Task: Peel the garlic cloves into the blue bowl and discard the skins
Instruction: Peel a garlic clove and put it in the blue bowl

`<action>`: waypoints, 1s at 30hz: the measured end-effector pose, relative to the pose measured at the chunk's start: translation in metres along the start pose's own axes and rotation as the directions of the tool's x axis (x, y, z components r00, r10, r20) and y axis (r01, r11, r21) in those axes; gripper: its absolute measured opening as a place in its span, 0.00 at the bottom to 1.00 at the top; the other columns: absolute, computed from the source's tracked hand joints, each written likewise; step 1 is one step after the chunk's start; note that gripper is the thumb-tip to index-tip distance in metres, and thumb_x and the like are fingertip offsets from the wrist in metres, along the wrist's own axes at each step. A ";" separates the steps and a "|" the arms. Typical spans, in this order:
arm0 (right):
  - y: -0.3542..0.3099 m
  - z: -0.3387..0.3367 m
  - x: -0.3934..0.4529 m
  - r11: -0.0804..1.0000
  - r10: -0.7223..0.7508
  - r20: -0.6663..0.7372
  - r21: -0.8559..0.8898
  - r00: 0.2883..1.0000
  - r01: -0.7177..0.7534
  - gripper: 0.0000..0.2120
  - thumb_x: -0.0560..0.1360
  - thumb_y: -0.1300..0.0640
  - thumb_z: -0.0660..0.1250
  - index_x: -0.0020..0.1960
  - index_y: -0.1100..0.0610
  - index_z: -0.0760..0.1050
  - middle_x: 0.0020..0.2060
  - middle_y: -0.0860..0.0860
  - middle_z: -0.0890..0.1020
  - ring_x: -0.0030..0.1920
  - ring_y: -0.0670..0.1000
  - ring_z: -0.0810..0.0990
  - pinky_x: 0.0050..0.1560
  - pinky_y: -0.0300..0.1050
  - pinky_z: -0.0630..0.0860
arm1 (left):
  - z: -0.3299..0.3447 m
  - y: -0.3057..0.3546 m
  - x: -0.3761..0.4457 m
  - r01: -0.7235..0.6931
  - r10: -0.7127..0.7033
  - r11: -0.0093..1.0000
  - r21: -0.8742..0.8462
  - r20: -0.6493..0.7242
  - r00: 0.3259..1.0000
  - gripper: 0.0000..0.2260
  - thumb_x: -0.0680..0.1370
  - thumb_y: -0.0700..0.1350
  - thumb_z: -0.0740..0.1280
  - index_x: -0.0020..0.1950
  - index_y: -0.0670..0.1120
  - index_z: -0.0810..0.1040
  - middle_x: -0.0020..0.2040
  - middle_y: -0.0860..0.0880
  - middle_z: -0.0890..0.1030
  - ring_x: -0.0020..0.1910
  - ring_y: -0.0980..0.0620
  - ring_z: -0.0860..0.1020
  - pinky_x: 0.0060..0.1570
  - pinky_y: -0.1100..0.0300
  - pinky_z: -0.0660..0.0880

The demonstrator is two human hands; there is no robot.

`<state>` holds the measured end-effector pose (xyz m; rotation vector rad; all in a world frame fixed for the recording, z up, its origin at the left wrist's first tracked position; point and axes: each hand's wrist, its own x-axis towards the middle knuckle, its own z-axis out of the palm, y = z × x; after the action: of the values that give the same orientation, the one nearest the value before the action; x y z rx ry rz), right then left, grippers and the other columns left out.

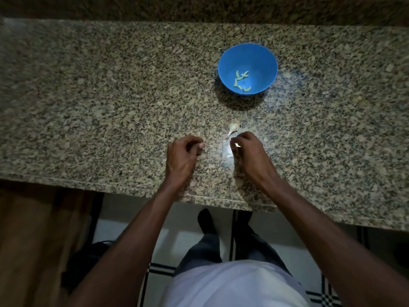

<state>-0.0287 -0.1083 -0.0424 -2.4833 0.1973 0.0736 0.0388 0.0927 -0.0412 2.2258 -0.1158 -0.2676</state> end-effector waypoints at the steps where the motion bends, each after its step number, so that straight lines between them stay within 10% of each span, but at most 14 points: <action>1: -0.003 0.004 0.001 1.000 -0.020 0.035 -0.014 0.999 0.020 0.10 0.78 0.71 0.66 0.57 0.66 0.80 0.56 0.61 0.78 0.54 0.61 0.78 0.51 0.48 0.76 | -0.001 -0.001 0.002 -0.015 0.015 1.000 0.010 0.013 1.000 0.06 0.80 0.44 0.73 0.55 0.47 0.87 0.47 0.54 0.86 0.42 0.67 0.82 0.42 0.76 0.76; 6: -0.029 0.018 -0.021 0.993 -0.107 0.181 -0.021 0.978 0.113 0.17 0.77 0.71 0.65 0.65 0.62 0.76 0.63 0.59 0.73 0.62 0.60 0.73 0.60 0.57 0.76 | 0.001 -0.005 0.008 -0.137 0.125 0.984 0.113 0.112 0.986 0.04 0.80 0.41 0.73 0.53 0.44 0.86 0.52 0.49 0.83 0.47 0.58 0.81 0.41 0.74 0.76; 15: -0.035 0.027 -0.044 0.996 0.094 -0.052 0.003 0.994 -0.094 0.08 0.82 0.67 0.63 0.59 0.66 0.78 0.56 0.55 0.74 0.49 0.49 0.72 0.49 0.29 0.72 | 0.007 -0.010 0.003 -0.403 0.319 0.886 0.228 0.331 0.888 0.15 0.77 0.28 0.68 0.61 0.40 0.84 0.56 0.45 0.80 0.54 0.48 0.79 0.52 0.55 0.81; 20: -0.053 0.033 -0.045 0.991 0.124 -0.133 0.069 0.983 -0.116 0.07 0.81 0.68 0.65 0.54 0.64 0.82 0.51 0.57 0.78 0.49 0.53 0.76 0.50 0.51 0.79 | -0.001 -0.016 -0.012 -0.393 0.304 0.903 0.172 0.390 0.869 0.19 0.78 0.28 0.65 0.68 0.40 0.78 0.62 0.46 0.76 0.60 0.50 0.76 0.62 0.54 0.79; 30: -0.047 0.040 -0.032 0.997 0.068 0.000 -0.046 0.998 -0.068 0.04 0.80 0.64 0.68 0.53 0.63 0.81 0.51 0.57 0.75 0.48 0.56 0.77 0.43 0.45 0.74 | 0.001 -0.008 -0.011 -0.463 0.354 0.851 0.247 0.381 0.854 0.12 0.78 0.38 0.73 0.61 0.39 0.83 0.54 0.45 0.77 0.51 0.50 0.76 0.49 0.63 0.76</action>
<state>-0.0534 -0.0434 -0.0424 -2.5216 0.2826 0.1103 0.0276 0.0987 -0.0465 2.3958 -0.8730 -0.3926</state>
